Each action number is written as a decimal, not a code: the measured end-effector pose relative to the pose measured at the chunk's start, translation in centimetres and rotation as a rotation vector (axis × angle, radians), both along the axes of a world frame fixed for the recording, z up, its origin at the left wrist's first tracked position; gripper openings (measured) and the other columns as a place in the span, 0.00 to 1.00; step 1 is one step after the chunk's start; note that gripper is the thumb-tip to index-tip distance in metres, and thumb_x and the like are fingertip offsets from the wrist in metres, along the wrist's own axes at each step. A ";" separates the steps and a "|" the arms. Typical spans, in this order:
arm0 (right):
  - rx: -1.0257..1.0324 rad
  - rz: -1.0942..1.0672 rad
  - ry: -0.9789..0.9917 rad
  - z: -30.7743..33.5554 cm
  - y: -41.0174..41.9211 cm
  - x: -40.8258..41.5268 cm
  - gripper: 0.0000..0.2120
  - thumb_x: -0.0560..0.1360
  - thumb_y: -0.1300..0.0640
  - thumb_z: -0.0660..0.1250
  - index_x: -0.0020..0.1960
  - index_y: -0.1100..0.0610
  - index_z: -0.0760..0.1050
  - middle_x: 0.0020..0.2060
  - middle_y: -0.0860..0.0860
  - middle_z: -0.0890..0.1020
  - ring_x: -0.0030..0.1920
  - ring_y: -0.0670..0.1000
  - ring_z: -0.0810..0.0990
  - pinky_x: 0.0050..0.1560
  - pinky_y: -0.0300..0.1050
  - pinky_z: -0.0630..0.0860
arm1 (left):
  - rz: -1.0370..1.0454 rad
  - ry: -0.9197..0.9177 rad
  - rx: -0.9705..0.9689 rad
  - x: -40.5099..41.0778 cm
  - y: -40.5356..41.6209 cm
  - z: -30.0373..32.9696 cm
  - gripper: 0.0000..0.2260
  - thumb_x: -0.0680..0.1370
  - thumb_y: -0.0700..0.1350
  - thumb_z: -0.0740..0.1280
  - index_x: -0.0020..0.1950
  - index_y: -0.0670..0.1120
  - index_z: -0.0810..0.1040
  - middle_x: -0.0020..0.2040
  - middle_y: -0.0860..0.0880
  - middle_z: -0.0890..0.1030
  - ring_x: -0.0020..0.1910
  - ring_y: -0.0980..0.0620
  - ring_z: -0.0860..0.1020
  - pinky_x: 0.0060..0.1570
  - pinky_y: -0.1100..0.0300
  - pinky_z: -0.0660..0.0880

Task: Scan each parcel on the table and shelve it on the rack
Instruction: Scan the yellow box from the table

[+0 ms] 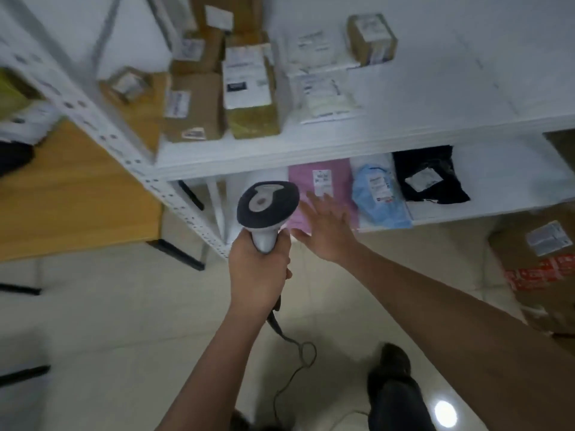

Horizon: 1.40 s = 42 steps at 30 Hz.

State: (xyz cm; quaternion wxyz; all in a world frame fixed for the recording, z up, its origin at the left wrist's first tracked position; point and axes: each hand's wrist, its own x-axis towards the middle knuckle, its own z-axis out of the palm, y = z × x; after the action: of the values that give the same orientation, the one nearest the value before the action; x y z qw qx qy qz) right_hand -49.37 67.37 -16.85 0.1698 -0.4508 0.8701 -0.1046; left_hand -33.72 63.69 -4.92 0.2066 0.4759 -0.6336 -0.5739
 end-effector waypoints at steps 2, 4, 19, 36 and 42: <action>-0.010 0.057 -0.022 2.3 -4.1 5.5 0.31 0.80 0.38 0.56 0.78 0.43 0.50 0.79 0.47 0.47 0.78 0.59 0.46 0.73 0.70 0.49 | 0.031 0.026 -0.031 5.2 -3.4 2.3 0.08 0.79 0.41 0.68 0.41 0.38 0.76 0.29 0.45 0.75 0.24 0.53 0.73 0.24 0.68 0.70; -0.037 0.111 -0.036 4.3 -8.1 11.2 0.29 0.80 0.39 0.57 0.78 0.42 0.52 0.79 0.46 0.48 0.78 0.59 0.47 0.73 0.69 0.50 | 0.067 0.043 -0.056 10.6 -6.8 4.4 0.09 0.79 0.41 0.67 0.40 0.39 0.75 0.29 0.46 0.75 0.24 0.53 0.73 0.24 0.67 0.70; -0.004 0.418 -0.134 15.3 -35.3 35.6 0.26 0.81 0.40 0.54 0.77 0.41 0.53 0.79 0.47 0.50 0.75 0.61 0.52 0.71 0.65 0.56 | 0.504 0.096 -0.170 36.0 -28.1 16.0 0.10 0.79 0.42 0.67 0.39 0.41 0.73 0.29 0.45 0.75 0.25 0.50 0.74 0.23 0.65 0.70; -0.005 0.431 -0.169 10.9 -70.9 28.0 0.29 0.80 0.40 0.57 0.76 0.49 0.57 0.75 0.52 0.60 0.73 0.61 0.61 0.68 0.60 0.62 | 0.622 -0.016 -0.139 32.3 -56.0 14.6 0.10 0.79 0.45 0.68 0.42 0.40 0.74 0.29 0.45 0.77 0.22 0.56 0.74 0.22 0.67 0.70; -0.037 0.498 -0.072 10.3 -80.5 25.8 0.32 0.80 0.48 0.62 0.78 0.53 0.53 0.76 0.54 0.58 0.74 0.63 0.59 0.69 0.60 0.63 | 0.604 -0.054 -0.097 30.5 -62.4 12.5 0.11 0.79 0.44 0.68 0.41 0.37 0.74 0.28 0.44 0.76 0.21 0.55 0.73 0.23 0.66 0.71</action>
State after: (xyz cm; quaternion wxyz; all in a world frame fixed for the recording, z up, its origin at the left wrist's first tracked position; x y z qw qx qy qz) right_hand -23.61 -13.12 -6.53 0.2128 -0.6503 0.7235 -0.0916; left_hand -3.27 1.24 7.55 0.3736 0.6472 -0.4955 -0.4427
